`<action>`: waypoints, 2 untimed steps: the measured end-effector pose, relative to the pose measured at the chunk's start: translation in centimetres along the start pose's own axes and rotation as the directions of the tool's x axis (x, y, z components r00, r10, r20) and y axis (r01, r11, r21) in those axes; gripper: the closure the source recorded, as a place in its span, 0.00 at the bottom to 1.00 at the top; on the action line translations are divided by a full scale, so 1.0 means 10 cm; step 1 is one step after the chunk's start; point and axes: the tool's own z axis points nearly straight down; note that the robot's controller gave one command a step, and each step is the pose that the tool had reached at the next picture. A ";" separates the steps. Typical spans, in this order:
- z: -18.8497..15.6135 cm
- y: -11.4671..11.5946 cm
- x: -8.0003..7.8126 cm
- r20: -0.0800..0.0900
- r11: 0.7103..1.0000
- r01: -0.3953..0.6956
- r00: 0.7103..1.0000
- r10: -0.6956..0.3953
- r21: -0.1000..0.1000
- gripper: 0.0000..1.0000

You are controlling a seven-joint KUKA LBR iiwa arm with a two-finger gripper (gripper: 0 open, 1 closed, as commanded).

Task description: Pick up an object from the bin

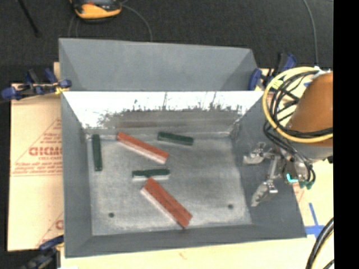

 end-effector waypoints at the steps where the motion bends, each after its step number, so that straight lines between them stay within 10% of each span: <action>1: -0.04 0.00 -0.02 0.008 1.000 0.003 1.000 -0.003 0.002 0.00; 2: 0.48 0.06 0.01 0.014 1.000 -0.001 1.000 0.001 0.003 0.00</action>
Offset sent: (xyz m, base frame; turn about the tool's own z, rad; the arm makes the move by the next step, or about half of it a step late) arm -0.0098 0.0187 -0.1469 0.0091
